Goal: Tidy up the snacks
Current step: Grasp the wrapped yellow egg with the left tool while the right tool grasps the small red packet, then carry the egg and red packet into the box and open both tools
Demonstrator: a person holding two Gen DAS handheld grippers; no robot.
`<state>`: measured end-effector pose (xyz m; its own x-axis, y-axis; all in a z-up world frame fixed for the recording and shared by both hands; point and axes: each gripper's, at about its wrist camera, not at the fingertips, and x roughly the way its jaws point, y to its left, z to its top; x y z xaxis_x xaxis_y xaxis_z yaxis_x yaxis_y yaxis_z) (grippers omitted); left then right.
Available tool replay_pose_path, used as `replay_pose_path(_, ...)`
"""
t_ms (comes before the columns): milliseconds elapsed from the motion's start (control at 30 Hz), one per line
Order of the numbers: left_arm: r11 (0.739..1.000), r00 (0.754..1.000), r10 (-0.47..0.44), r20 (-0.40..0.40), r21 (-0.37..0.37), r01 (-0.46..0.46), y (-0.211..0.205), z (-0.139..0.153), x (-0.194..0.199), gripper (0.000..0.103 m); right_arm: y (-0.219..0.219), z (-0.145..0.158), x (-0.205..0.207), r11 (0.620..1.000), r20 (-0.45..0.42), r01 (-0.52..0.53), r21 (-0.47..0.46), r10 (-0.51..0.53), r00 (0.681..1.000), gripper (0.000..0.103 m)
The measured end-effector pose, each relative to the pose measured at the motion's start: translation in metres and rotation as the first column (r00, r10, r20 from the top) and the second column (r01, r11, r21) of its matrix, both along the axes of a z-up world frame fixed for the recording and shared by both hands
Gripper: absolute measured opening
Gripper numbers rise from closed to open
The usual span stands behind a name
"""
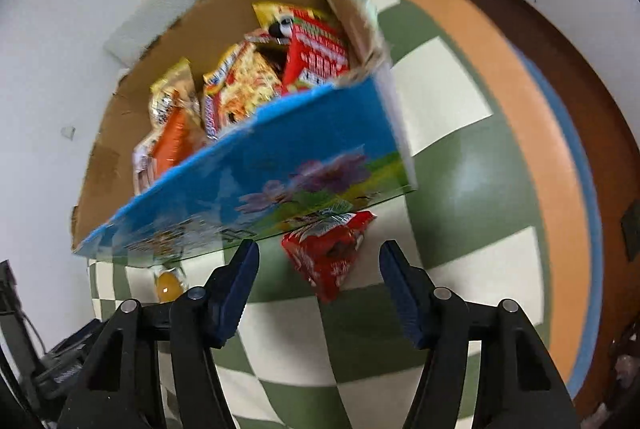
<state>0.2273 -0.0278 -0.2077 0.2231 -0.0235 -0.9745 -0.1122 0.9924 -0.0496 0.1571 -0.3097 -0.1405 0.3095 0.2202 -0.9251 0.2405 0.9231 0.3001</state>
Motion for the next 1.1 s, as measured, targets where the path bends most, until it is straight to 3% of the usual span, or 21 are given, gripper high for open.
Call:
replay_pose_path(67,1.0,1.0,-0.004,-0.028,-0.02,0.003,-0.001,-0.018,0.011,0.102,0.004,-0.012,0.007,1.0,-0.029,-0.001,0.003,0.001,1.0,0.066)
replay_pose_path(233,0.996,0.998,0.002,-0.057,-0.093,-0.007,-0.002,-0.046,0.029,0.079,0.014,-0.031,0.015,1.0,-0.056,-0.024,0.013,0.024,0.998,0.065)
replay_pose_path(267,0.995,0.998,0.002,-0.062,-0.097,-0.008,-0.002,-0.049,0.031,0.069,0.017,-0.033,0.016,1.0,-0.058,-0.03,0.008,0.031,0.998,0.065)
replay_pose_path(367,0.995,0.997,-0.015,-0.075,-0.095,0.008,-0.006,-0.06,0.033,0.043,0.027,-0.041,0.019,0.998,-0.055,-0.055,-0.008,0.055,0.997,0.046)
replay_pose_path(567,0.996,0.996,-0.063,-0.059,-0.073,0.058,-0.014,-0.06,0.016,0.041,0.037,-0.042,0.005,0.994,-0.073,-0.108,-0.002,0.108,0.992,0.04)
replay_pose_path(867,0.988,0.979,-0.128,-0.16,-0.111,0.111,-0.008,-0.07,-0.062,0.041,0.051,-0.041,-0.066,0.962,-0.17,-0.271,0.042,0.274,0.947,0.04)
replay_pose_path(1100,0.988,0.972,-0.143,-0.184,-0.085,0.129,-0.014,-0.082,-0.093,0.044,0.056,-0.058,-0.106,0.956,-0.217,-0.293,0.028,0.292,0.932,0.04)
